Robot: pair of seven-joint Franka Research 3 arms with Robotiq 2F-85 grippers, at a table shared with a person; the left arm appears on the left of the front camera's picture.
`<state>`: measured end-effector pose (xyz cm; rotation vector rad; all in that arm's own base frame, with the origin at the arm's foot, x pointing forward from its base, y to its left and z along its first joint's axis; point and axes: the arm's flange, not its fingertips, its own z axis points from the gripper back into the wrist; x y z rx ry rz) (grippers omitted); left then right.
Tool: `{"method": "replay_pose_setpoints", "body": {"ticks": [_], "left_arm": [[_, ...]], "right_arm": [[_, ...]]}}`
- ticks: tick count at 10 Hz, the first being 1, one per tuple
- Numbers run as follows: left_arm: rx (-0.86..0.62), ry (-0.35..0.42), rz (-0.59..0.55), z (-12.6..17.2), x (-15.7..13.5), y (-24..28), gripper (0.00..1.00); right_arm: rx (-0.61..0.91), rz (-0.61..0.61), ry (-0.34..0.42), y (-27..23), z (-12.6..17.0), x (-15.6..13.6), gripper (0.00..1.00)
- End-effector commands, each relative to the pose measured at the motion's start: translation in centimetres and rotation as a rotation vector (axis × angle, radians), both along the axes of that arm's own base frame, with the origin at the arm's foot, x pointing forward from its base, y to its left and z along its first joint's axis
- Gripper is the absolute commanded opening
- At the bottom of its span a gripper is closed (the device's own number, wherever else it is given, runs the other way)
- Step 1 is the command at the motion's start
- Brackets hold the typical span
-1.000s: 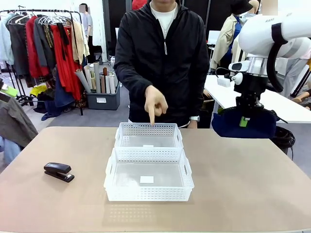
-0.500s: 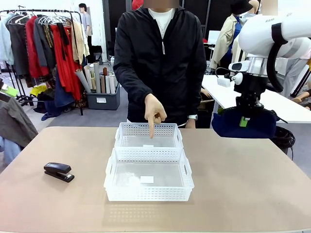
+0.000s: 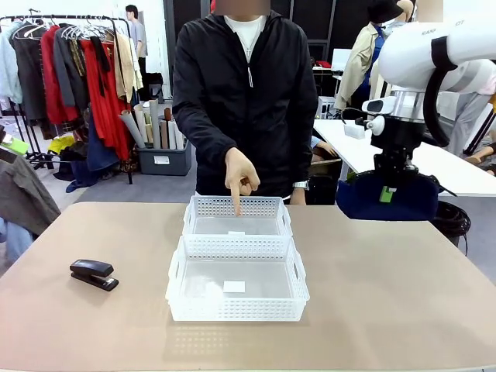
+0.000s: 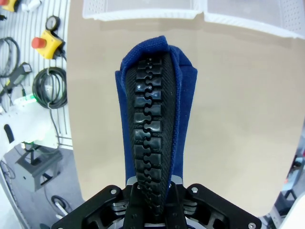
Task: Distribute items into two baskets.
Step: Place the picked Pencil pouch into the Organizing basket as instructed by the person.
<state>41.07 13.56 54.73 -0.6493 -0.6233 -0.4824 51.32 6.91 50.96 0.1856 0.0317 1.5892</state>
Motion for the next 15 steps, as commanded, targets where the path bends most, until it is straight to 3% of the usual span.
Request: {"method": "replay_pose_setpoints", "body": {"ticks": [1, 8, 15], "left_arm": [[-0.003, -0.007, 0.004, 0.1, -0.1, -0.2, 1.0], [-0.003, -0.007, 0.004, 0.1, -0.1, -0.2, 1.0], [-0.003, -0.007, 0.004, 0.1, -0.1, -0.2, 1.0]], "right_arm": [[-0.026, 0.002, -0.025, 2.2, 0.7, -2.2, 0.0], [-0.04, 0.001, 0.013, 7.8, -1.7, -6.2, 0.0], [-0.053, 0.005, 0.004, 12.7, -2.2, -5.7, 0.0]]}}
